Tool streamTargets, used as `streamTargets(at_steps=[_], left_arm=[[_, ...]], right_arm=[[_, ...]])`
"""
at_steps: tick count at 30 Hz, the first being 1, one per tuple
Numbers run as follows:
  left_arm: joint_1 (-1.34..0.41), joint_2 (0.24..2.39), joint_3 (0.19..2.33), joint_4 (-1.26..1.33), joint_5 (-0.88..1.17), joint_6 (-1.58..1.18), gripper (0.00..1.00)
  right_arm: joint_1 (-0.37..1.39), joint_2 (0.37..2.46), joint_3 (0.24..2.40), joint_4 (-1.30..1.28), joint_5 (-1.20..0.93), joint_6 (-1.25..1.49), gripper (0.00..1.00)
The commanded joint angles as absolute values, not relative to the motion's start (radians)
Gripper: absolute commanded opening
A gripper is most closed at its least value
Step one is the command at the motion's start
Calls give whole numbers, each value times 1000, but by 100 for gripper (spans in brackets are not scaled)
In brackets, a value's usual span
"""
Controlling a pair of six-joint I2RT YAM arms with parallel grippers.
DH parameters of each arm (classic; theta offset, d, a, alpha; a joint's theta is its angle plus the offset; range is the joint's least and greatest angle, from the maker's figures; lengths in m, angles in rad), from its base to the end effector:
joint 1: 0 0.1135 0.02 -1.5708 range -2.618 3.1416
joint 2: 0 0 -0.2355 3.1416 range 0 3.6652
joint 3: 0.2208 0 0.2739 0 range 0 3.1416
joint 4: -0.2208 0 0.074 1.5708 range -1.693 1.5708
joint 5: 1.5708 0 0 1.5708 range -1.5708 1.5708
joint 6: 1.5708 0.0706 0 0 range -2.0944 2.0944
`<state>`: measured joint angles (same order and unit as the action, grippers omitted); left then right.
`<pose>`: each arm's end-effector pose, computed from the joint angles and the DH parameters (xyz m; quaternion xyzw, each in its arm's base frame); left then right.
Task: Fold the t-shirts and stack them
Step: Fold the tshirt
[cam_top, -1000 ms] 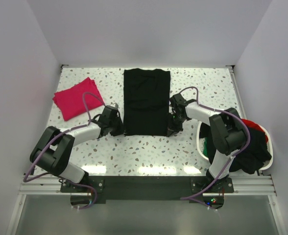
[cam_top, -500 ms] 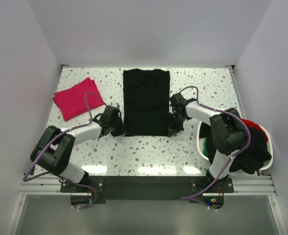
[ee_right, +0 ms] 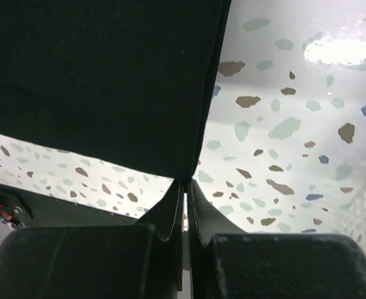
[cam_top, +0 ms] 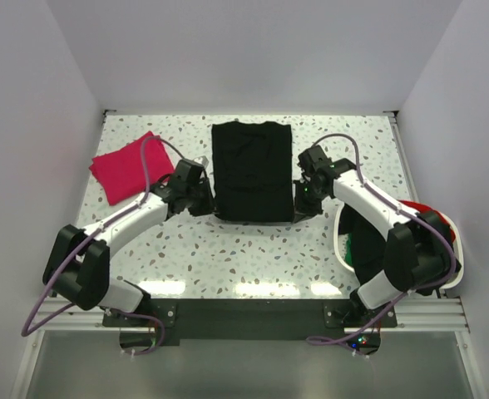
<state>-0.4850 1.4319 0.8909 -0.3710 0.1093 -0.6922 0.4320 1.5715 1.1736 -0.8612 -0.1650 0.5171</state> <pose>0.2933 -0.1633 0.1465 -0.0801 0.9416 -0.2223 0.2399 0.2983 0.1503 0.1640 0.0291 0.9842 0.1431 0.1004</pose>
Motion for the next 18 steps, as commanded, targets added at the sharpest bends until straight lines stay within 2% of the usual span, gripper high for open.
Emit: streamTargets(at_steps=[1,9,11,18], left_arm=[[-486,1404,979,-491,169,-614,0],[-531,1293,1008,-655,195,-624,0],[-631,1249,1040,-725,186,-659,0],[-684,1171,1094,-825,196,-750,0]], right_arm=[[434,1502,1227,-998,-123,491,0],[442,1373,1226,-1140,-130,489,0],[462,1297,1213,-1204,-146,509,0],[514,1197,1261,-1310,-152,580,0]])
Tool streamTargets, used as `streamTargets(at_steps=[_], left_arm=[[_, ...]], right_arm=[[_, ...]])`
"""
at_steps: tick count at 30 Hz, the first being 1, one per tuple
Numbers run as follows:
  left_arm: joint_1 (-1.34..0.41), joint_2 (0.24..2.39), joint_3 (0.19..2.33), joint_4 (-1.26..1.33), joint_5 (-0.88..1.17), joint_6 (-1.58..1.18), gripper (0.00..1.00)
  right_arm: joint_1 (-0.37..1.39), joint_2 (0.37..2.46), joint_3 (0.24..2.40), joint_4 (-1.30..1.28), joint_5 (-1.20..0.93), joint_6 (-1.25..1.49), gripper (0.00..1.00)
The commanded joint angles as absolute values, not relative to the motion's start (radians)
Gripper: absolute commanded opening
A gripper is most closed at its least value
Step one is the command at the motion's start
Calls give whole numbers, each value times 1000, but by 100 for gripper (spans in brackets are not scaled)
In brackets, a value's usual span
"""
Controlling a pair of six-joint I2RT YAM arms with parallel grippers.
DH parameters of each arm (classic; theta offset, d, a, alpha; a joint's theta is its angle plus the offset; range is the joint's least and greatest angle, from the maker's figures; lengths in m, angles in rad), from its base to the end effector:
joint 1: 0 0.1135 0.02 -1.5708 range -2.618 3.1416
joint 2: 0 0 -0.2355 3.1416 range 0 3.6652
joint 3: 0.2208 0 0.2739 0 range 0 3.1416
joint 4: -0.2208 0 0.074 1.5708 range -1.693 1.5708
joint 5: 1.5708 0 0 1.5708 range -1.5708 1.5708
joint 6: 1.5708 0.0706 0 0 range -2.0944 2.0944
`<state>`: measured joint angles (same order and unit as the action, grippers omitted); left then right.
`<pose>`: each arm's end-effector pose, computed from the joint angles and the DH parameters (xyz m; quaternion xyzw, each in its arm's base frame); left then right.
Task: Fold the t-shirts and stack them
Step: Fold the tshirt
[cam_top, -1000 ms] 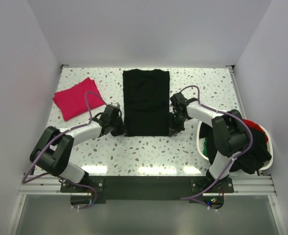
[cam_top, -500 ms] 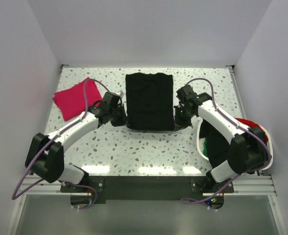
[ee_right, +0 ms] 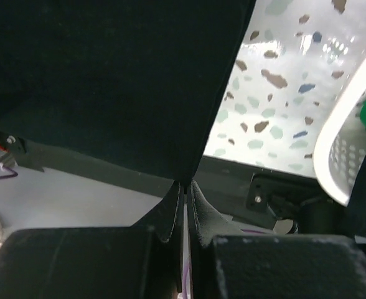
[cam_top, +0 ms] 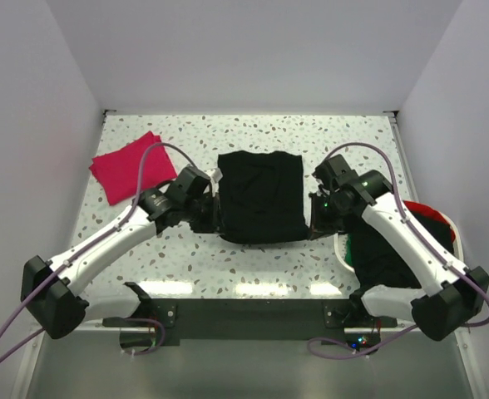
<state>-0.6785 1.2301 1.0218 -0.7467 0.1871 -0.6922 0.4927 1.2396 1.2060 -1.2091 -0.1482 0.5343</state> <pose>0.2238 -0.1973 0.2219 0.0218 0.9490 -0.2599 0.1773 0.2232 0.1316 0.2510 0.0084 0.9839 0.1436 0.1060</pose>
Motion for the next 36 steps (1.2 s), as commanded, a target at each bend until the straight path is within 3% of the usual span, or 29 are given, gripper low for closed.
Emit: streamTargets(at_steps=[1,19,36], left_arm=[[-686,1161,1101,-827,193,-767,0],[-684,1327,1200,-641,89,-732,0],[-552,1471,1279,-485,95,-736,0]], right_arm=[[525,1181,1272,-1322,-153,603,0],[518,1316,1420,-1221,112,644,0],[399,1600,1703,-1128,146,511,0]])
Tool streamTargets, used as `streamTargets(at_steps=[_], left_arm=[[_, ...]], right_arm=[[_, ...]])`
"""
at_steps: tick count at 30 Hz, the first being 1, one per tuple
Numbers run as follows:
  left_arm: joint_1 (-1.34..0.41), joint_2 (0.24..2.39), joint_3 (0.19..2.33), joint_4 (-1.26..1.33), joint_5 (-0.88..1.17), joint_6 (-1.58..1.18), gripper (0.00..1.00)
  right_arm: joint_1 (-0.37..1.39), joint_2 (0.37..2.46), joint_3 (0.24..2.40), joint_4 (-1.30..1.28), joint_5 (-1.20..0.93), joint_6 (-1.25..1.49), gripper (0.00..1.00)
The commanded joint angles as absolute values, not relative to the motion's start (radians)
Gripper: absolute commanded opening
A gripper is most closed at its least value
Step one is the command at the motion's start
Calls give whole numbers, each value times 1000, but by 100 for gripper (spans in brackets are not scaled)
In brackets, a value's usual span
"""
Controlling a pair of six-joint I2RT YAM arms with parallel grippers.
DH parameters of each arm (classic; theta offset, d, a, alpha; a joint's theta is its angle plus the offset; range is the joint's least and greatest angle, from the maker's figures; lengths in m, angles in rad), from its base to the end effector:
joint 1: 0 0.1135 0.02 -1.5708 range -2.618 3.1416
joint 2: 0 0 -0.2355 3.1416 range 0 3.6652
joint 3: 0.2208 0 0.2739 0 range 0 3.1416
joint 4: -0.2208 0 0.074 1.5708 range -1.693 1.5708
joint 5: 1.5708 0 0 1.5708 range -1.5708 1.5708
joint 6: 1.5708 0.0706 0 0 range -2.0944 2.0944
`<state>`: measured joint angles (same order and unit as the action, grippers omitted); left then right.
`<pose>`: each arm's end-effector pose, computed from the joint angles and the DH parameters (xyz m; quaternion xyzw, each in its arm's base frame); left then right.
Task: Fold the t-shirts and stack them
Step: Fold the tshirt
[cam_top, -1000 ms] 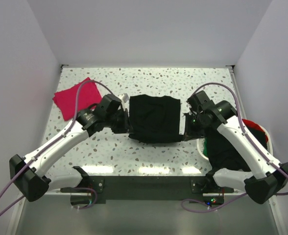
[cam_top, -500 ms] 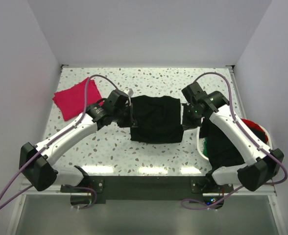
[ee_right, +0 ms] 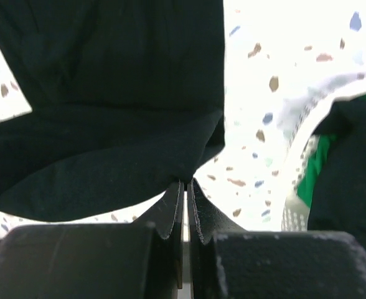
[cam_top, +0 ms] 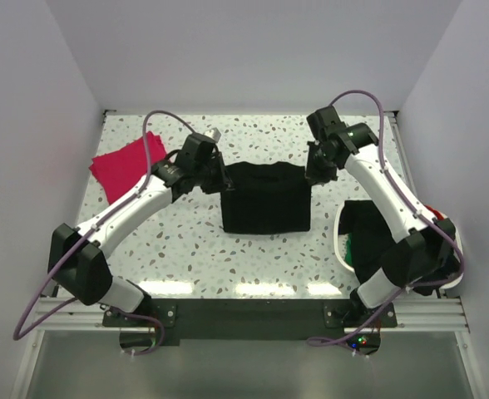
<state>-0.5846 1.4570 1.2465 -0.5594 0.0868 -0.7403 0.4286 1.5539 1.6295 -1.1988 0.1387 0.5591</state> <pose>0.3058 -0.2097 0.2498 -0.0547 0.9185 -0.2710 0.2825 0.3135 0.1325 0.2992 0.0788 0.9696 0.0455 0.2270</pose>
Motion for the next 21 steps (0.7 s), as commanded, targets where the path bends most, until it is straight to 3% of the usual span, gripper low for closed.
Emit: streamTargets(at_steps=[1,21], left_arm=[[-540,1479,1270,-477,98,-736,0],[-396,1825,1431,-388,100,-621,0]], right_arm=[[391,1620,1719,-1121,144,503,0],[291,2106,2072,-1078,121,430,0]])
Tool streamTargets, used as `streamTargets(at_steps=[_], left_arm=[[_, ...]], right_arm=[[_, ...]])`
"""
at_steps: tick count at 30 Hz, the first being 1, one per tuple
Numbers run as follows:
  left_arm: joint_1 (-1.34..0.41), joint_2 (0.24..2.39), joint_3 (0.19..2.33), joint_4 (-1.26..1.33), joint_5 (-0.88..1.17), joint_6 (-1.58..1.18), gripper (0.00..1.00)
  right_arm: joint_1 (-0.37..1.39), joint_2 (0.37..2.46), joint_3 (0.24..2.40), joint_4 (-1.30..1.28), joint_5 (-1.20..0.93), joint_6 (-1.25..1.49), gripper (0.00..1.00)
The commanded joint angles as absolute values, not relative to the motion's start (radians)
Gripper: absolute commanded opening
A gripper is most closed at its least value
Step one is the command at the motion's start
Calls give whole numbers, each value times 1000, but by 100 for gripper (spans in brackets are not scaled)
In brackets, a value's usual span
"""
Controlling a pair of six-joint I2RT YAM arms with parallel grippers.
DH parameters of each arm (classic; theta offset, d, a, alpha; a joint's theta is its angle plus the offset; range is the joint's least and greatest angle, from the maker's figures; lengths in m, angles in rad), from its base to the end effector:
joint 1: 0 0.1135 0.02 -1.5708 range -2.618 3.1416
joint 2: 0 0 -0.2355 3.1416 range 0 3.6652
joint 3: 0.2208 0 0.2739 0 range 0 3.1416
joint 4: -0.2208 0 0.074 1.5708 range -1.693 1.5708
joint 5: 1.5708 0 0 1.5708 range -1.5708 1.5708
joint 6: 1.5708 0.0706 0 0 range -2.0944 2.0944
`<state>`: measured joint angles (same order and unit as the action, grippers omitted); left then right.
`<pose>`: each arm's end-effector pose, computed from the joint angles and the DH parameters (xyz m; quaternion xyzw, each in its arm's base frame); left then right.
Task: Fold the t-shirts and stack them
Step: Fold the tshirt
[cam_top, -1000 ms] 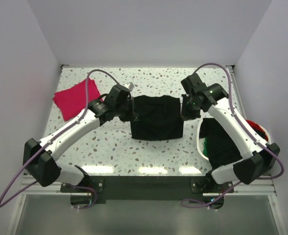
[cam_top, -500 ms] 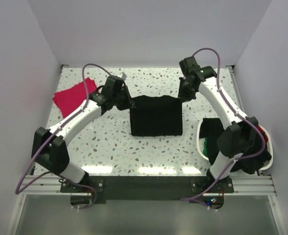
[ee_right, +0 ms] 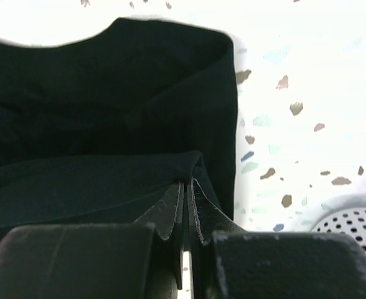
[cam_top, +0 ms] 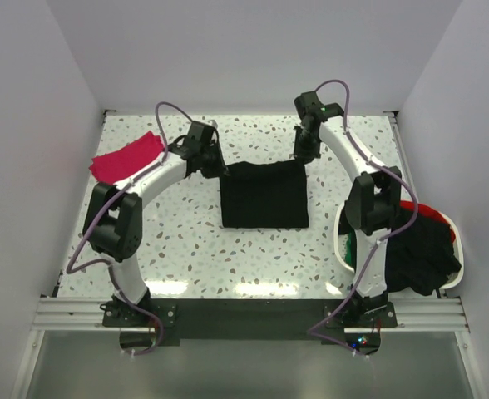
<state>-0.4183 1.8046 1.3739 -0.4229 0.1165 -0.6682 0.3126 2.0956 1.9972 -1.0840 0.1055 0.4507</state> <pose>0.3961 -0.1851 0.1769 -0.0962 0.9301 -0.2278 0.2717 0.4442 0.1358 0.2173 0.0778 0.9768 0.0238 0.1981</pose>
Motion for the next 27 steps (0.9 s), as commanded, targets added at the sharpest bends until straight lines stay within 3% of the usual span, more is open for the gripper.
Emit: streamTargets(at_steps=[1,6,7,8,9,12,16,27], left_arm=[[-394,1845,1440,-373,101,-620,0],[-384,1922,1534,-379,75,-618,0],[-382,1942,1548,-379,68,-617,9],[-380,1951,1566,-385,58,-612,24],[-377,1960,1607,-394,32,-598,55],[-367,1982,1663,-457,3,-560,75],[-367,1906,1574,-434,-20,-519,81],[-367,1694,1131,-169,181,-488,87]], right_arm=[[287,2118,2092,-1078,117,431,0],[272,2213,2178,-1106,112,433,0],[267,2229,2190,-1106,106,433,0],[262,2240,2227,-1106,98,423,13],[259,2268,2253,-1115,86,416,39],[259,2310,2380,-1163,46,370,54],[261,2220,2310,-1117,6,341,58],[388,1878,1637,-821,-179,406,58]])
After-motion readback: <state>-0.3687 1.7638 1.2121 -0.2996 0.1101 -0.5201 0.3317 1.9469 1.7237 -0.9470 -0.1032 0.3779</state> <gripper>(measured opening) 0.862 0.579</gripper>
